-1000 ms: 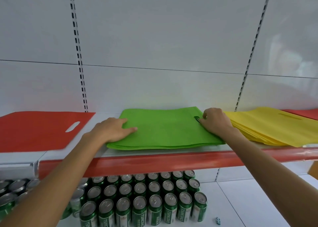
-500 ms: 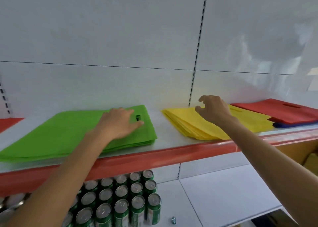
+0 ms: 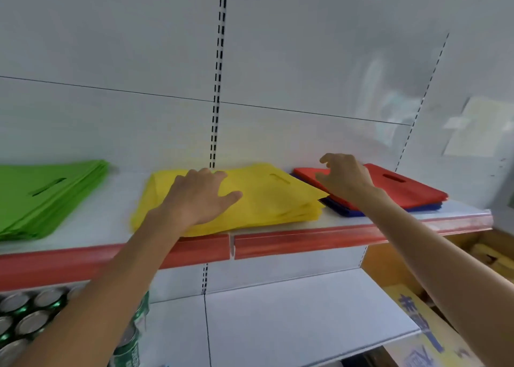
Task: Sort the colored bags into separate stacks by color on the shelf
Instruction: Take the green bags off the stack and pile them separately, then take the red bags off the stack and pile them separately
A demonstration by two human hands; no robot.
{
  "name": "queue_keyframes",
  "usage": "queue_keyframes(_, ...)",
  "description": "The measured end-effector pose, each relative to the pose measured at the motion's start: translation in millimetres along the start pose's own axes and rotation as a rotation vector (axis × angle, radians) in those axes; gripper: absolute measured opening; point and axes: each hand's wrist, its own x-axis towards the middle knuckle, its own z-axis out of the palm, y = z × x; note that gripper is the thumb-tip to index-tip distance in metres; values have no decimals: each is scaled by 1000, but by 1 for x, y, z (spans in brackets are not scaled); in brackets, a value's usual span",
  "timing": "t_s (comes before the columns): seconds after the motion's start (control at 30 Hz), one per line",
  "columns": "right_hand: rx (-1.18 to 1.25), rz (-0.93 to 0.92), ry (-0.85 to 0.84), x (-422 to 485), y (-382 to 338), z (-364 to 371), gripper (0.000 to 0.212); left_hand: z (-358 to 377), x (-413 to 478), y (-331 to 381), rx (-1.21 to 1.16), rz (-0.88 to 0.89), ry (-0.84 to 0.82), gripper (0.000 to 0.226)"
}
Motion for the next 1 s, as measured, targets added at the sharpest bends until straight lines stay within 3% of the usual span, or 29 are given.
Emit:
queue_keyframes(0.27, 8, 10, 33, 8, 85, -2, 41, 13, 47, 73, 70, 35, 7, 59)
queue_keyframes(0.63, 15, 38, -59, 80, 241, 7, 35, 75, 123, 215, -126, 36, 18, 57)
queue_keyframes(0.87, -37, 83, -132, 126, 313, 20, 31, 99, 164, 268, -99, -82, 17, 48)
queue_keyframes(1.0, -2, 92, -154, 142, 331, 39, 51, 113, 177, 274, 13, -233, -38, 56)
